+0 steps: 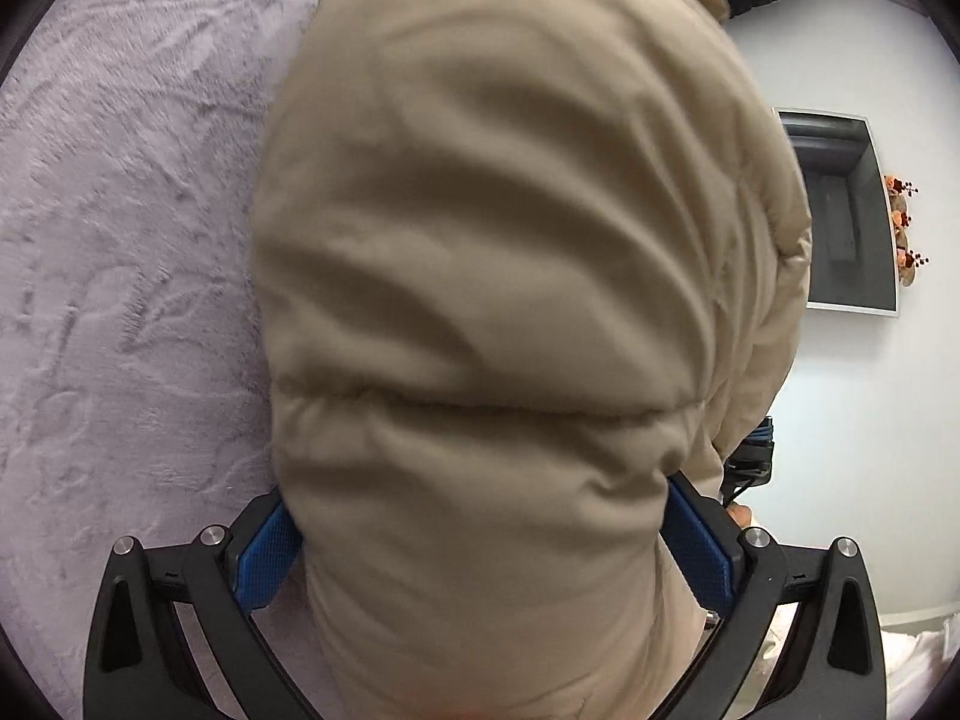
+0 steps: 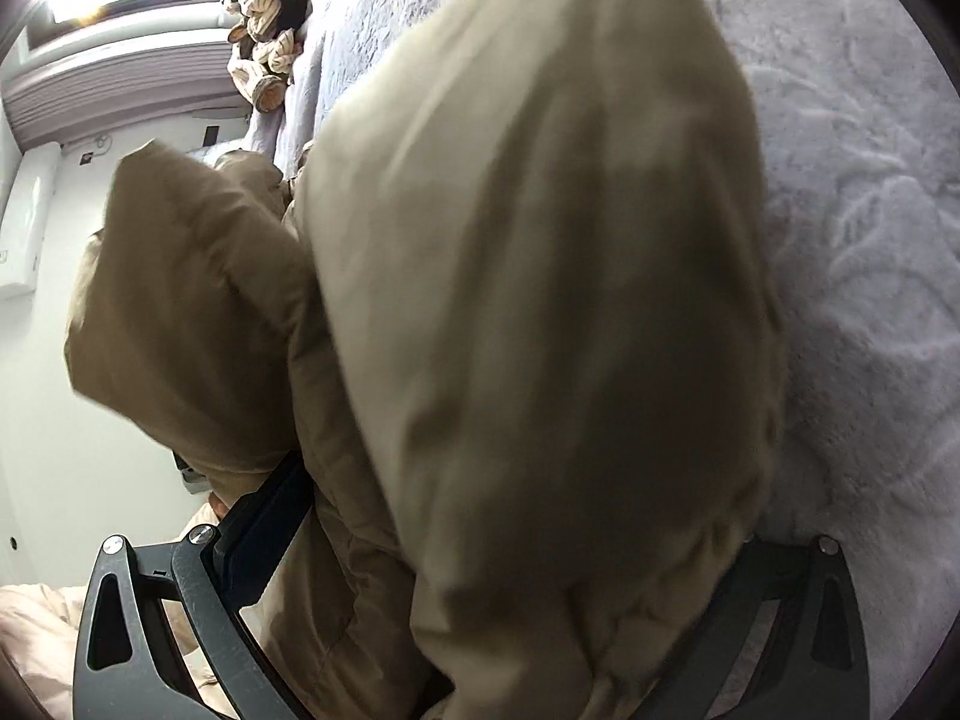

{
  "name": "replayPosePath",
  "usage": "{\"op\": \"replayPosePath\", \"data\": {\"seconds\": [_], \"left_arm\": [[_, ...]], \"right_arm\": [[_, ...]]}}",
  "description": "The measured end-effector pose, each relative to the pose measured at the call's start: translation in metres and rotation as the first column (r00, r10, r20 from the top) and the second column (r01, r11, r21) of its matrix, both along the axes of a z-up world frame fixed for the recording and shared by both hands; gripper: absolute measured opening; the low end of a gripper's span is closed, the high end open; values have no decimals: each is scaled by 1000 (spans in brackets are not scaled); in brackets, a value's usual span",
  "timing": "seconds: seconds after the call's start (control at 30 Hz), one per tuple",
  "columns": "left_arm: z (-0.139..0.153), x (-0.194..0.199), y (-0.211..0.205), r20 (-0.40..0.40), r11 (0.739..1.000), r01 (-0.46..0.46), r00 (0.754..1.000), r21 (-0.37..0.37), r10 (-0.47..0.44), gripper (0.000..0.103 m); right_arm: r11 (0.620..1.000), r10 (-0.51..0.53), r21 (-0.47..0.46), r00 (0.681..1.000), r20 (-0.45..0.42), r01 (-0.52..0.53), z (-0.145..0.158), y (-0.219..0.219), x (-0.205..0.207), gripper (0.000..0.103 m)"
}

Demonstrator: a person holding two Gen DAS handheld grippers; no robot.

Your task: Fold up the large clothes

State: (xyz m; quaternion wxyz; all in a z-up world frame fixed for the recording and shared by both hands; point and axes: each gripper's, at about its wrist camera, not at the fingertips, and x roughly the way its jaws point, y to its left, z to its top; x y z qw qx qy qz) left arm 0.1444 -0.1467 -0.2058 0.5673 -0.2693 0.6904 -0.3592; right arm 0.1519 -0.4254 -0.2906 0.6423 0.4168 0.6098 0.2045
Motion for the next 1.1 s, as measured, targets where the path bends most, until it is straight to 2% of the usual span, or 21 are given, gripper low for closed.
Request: {"op": "replayPosePath", "data": {"seconds": [0.13, 0.23, 0.27, 0.3, 0.4, 0.47, 0.67, 0.8, 0.9, 0.93, 1.1], "left_arm": [[-2, 1, -11, -29, 1000, 8, 1000, -4, -8, 103], [8, -3, -24, -13, 1000, 20, 1000, 8, -20, 103], [12, -5, -27, -3, 1000, 24, 1000, 11, -24, 102], [19, -7, -31, 13, 999, 29, 999, 17, -29, 101], [38, -13, -42, 48, 999, 45, 998, 12, -45, 98], [49, -17, -42, 68, 999, 53, 996, -3, -52, 98], [88, -12, -31, 123, 997, 55, 991, -55, -47, 98], [114, 3, -6, 180, 998, 37, 983, -49, -28, 98], [125, 19, 24, 209, 1000, 6, 978, -19, -2, 98], [127, 35, 37, 212, 1000, -6, 977, -10, 8, 98], [121, 76, 89, 221, 995, -72, 974, 65, 56, 98]], "right_arm": [[999, -42, 10, 999, -26, 42, -5, 0, 1, 103], [999, -48, -3, 998, -33, 48, -3, 1, -1, 101], [999, -48, -5, 998, -32, 48, -1, 2, 0, 95], [999, -51, 5, 998, -22, 51, 3, 3, -1, 82], [999, -47, -1, 999, 22, 47, 23, 9, -4, 66], [999, -40, -19, 998, 40, 41, 33, 14, -6, 60], [999, -26, -30, 991, 127, 30, 76, 38, -7, 59], [999, -32, -26, 982, 184, 38, 101, 63, 3, 59], [999, -26, -16, 977, 211, 31, 107, 90, 21, 59], [1000, -23, -11, 975, 219, 26, 106, 102, 30, 59], [999, -17, 38, 975, 220, 9, 84, 164, 76, 59]]}}
